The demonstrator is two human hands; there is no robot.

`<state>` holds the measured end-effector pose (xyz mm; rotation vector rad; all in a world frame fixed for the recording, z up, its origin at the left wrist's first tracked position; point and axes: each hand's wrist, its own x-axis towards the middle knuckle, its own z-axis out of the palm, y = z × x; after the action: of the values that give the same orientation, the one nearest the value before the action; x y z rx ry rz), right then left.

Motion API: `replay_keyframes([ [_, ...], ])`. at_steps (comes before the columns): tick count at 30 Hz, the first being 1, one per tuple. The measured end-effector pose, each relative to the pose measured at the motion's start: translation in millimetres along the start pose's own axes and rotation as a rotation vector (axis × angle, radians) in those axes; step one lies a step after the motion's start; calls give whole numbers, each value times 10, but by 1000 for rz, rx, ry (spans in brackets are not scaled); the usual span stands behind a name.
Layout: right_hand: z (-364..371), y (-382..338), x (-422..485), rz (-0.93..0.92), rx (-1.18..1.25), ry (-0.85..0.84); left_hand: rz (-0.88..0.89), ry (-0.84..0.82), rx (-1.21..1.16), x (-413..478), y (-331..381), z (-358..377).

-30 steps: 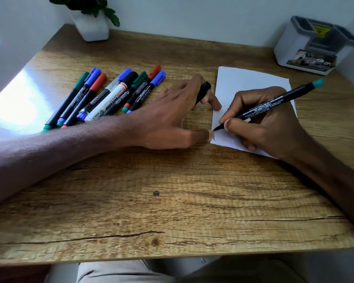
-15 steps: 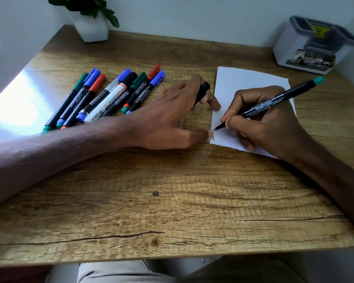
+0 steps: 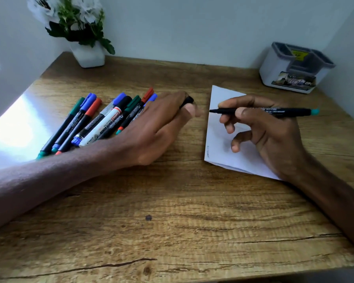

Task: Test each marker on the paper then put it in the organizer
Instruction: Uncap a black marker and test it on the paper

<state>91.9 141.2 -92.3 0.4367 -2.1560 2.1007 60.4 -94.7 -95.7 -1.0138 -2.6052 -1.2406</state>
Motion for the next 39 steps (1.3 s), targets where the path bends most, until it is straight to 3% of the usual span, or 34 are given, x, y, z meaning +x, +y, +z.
replay_keyframes([
  [12,-7,-32,-7,-117,-18,10,81,72,78,71,-58,30],
  [39,73,-74,-4,-105,-86,12,225,93,88,39,36,9],
])
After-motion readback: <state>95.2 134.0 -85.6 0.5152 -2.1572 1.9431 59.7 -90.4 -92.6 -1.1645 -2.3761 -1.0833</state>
